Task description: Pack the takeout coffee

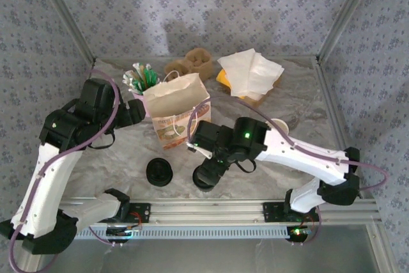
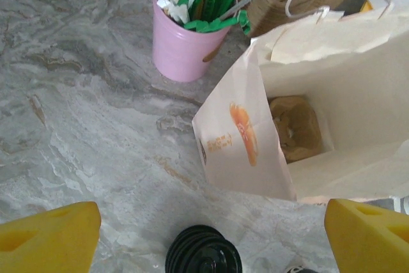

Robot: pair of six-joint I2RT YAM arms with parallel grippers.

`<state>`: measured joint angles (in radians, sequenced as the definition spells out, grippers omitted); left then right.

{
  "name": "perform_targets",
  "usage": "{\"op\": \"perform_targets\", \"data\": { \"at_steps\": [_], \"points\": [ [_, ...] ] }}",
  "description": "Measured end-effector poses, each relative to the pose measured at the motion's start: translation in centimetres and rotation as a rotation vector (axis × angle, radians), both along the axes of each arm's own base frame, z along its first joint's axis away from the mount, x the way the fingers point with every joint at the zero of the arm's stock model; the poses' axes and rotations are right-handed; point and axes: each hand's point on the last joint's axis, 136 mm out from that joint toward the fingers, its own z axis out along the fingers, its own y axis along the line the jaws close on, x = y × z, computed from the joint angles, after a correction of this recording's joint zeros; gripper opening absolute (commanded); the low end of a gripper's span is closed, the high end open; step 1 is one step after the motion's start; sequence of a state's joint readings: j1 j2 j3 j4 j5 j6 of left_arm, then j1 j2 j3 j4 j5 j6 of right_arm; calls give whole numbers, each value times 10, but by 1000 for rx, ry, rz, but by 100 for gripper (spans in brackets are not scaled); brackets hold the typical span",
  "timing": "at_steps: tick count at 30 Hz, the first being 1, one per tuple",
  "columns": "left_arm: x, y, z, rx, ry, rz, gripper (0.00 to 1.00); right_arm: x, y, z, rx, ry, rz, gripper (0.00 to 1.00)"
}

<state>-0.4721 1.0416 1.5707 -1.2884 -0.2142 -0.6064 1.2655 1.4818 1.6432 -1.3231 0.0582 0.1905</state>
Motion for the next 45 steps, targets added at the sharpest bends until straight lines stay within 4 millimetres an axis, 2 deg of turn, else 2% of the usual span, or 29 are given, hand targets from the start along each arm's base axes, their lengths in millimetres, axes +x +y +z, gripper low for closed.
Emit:
{"op": "perform_targets", "data": {
  "at_steps": [8, 16, 30, 40, 42, 43, 44, 45],
  "points": [
    [-2, -9, -3, -24, 17, -47, 90, -5, 14, -16, -17, 8, 3, 84],
    [-9, -13, -9, -46, 35, -74, 91, -12, 6, -52, -110, 38, 16, 86],
    [-12, -15, -11, -63, 44, -81, 92, -16, 10, -76, -112, 69, 33, 87],
    [-12, -15, -13, -71, 50, -73, 92, -6, 14, -87, -117, 86, 21, 90],
    [-12, -15, -14, -71, 56, -69, 92, -4, 12, -89, -123, 86, 16, 91],
    [-11, -16, -15, -71, 59, -68, 92, -3, 12, -89, -125, 85, 12, 93],
    [-11, -16, -15, -70, 61, -68, 92, -2, 12, -90, -126, 84, 10, 100],
    [-10, -16, -16, -69, 65, -68, 92, -1, 11, -90, -127, 82, 6, 100]
  ]
}}
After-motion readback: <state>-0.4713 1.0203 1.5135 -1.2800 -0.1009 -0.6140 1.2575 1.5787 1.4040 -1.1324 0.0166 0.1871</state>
